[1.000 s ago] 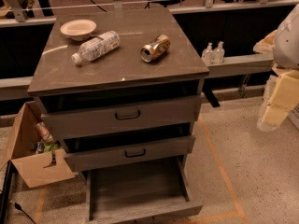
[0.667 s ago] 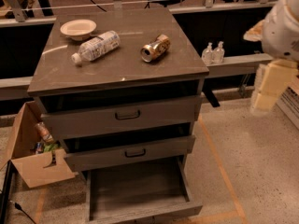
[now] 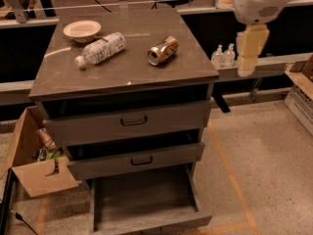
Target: Place orange can into bottom drawer
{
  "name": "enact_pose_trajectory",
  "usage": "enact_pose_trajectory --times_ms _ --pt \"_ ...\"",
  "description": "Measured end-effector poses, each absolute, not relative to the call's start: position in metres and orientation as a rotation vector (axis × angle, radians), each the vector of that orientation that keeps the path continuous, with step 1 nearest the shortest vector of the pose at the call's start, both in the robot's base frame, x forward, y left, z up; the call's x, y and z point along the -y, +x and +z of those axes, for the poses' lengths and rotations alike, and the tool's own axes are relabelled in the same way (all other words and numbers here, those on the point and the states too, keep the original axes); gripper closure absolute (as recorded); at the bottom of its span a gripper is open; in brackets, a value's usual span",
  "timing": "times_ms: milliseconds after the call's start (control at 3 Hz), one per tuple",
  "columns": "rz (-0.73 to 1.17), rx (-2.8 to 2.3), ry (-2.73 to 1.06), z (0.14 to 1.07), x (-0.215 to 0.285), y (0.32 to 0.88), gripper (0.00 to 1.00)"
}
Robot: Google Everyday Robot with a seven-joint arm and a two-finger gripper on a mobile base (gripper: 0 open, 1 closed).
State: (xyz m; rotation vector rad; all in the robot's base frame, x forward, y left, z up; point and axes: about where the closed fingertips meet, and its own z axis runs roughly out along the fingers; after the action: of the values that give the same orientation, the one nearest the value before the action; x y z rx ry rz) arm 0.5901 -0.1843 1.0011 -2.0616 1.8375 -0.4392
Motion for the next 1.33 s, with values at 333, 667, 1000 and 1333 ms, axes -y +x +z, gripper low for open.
enact_pose_trajectory --times_ms 333,667,1000,1333 --pt "-0.447 -1.739 -2.180 0.994 0.170 0.637 0.00" --pt "-0.369 -1.633 -2.330 0.963 0.158 0.698 0.00" --pt "-0.384 -1.620 -2.316 0.963 0.155 0.704 0.00" --pt "-0.394 -1.551 -2.352 0.960 0.150 0.716 0.00"
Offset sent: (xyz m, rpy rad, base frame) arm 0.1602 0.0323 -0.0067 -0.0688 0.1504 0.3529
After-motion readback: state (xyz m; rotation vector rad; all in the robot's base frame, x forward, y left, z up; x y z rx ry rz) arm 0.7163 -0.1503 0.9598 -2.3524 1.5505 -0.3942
